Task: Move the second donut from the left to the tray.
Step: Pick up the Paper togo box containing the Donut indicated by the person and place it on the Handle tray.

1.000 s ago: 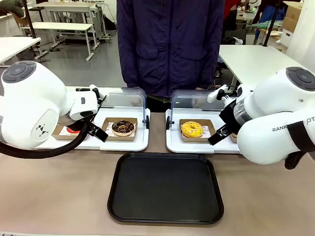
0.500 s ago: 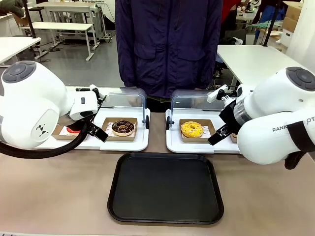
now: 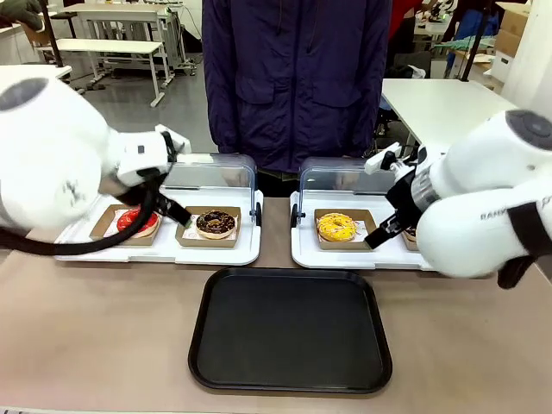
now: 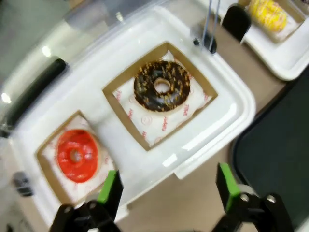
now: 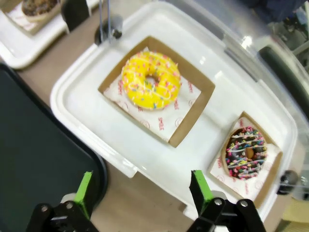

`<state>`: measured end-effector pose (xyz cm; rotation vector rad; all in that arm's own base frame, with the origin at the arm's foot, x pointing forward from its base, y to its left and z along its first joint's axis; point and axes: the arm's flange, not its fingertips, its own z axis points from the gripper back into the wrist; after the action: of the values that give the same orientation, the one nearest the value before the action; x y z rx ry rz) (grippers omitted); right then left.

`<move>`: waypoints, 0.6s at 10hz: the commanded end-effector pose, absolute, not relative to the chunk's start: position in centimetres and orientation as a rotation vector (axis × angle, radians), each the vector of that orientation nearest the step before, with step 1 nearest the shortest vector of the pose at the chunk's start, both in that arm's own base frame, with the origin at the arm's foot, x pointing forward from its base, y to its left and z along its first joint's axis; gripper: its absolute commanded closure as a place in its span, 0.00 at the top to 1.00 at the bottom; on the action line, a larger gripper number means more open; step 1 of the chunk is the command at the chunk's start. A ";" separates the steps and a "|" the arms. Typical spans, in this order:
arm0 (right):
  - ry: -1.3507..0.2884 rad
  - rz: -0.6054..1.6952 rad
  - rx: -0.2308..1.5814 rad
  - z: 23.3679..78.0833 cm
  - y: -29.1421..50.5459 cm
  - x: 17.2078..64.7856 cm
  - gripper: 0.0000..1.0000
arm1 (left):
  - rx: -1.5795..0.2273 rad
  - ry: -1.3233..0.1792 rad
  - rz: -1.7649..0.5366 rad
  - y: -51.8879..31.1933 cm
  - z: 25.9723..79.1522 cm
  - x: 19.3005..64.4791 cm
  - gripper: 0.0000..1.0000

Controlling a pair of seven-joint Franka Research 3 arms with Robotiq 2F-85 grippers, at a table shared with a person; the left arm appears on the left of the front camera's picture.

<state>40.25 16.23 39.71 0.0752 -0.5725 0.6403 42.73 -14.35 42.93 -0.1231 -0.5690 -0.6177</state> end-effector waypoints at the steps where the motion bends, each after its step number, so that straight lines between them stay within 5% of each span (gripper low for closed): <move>1: -0.591 0.642 0.210 46.0 10.6 41.8 1.00 | -0.206 -0.534 -0.668 -10.1 48.0 44.6 1.00; 6: -0.729 0.708 0.501 50.4 -6.7 39.8 1.00 | -0.510 -0.529 -1.077 1.3 52.7 47.2 1.00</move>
<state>39.27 -4.90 50.79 0.4271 -0.7116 0.6334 44.94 -0.69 53.53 -0.4556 -0.5503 -0.9740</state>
